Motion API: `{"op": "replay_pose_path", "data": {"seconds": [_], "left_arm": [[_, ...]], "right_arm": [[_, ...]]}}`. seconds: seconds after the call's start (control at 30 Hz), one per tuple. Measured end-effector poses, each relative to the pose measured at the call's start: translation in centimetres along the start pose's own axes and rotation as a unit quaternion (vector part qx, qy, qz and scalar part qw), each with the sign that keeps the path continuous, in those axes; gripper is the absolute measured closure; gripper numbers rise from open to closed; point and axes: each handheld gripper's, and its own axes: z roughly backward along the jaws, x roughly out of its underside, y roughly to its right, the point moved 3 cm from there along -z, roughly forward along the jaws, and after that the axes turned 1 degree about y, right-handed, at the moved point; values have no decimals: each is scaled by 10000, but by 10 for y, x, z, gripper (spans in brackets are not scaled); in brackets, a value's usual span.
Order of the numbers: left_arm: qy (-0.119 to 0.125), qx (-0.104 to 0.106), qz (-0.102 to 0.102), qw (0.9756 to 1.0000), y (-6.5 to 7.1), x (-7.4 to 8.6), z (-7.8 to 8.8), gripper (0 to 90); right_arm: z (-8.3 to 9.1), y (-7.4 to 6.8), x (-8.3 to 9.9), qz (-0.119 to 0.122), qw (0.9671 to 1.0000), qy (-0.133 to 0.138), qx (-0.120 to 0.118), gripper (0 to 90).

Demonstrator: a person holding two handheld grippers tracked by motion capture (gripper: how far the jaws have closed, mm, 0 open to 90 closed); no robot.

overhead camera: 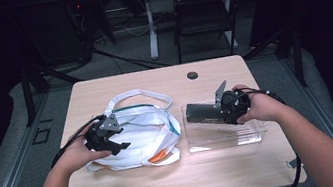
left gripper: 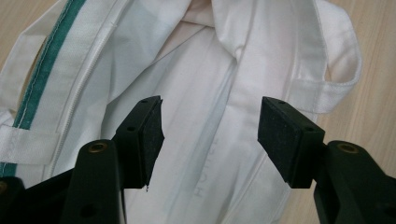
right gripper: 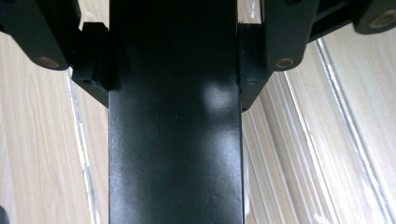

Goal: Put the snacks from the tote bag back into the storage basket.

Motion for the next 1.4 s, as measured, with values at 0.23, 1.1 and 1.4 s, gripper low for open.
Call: {"op": "replay_pose_path", "data": {"seconds": [0.23,1.1,1.4], "left_arm": [[-4,33,19,10000,0,3,-2,404],[-34,15,67,10000,-1,10,-1,404],[-57,-41,59,10000,-1,11,1,404]], "right_arm": [[-10,1,2,-31,10000,-74,-1,426],[-46,4,4,-107,9996,-190,-161,425],[-52,5,5,-149,9994,-193,-240,424]]}}
